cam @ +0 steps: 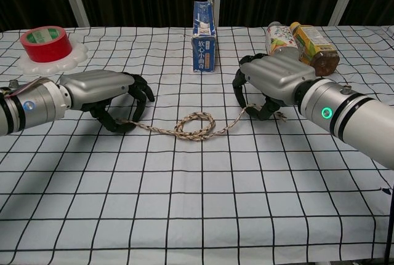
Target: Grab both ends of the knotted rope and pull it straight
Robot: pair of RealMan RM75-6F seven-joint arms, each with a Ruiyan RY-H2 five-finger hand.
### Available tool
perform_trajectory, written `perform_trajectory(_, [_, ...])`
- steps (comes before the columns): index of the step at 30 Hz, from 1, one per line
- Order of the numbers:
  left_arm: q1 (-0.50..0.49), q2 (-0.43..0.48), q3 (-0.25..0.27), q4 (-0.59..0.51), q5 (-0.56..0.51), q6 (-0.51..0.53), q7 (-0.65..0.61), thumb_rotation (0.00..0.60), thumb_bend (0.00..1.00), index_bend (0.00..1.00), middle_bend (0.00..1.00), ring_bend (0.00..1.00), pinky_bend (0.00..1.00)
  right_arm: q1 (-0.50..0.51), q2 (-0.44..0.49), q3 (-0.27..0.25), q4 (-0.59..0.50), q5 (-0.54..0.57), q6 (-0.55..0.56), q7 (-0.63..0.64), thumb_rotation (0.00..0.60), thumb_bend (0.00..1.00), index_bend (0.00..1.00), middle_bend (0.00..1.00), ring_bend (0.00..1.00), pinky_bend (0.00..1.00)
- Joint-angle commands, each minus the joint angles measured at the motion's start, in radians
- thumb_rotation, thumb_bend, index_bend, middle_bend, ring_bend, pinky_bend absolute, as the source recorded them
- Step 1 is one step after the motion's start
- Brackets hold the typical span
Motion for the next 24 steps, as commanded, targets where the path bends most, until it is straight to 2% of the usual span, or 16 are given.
perform_trajectory(1, [0.001,0.0,0.001,0.001,0.004,0.003,-0.005,0.6,0.48,0.66,0.21,0.04,0.0,0.0,0.002,0.001,-0.001,-0.003,0.001,0.002,0.6,0.5,0.73,0.27,0.04,0.03])
perform_trajectory(13, [0.018,0.0,0.009,0.012,0.031,0.04,-0.027,0.6,0.49,0.68,0.23,0.04,0.0,-0.007,0.013,0.003,-0.013,-0.015,0.013,0.02,0.6,0.51,0.73,0.27,0.04,0.03])
perform_trajectory(24, [0.079,0.096,0.016,-0.057,0.07,0.154,-0.053,0.6,0.5,0.69,0.24,0.04,0.0,-0.057,0.119,0.003,-0.098,-0.052,0.085,0.056,0.6,0.51,0.74,0.27,0.04,0.03])
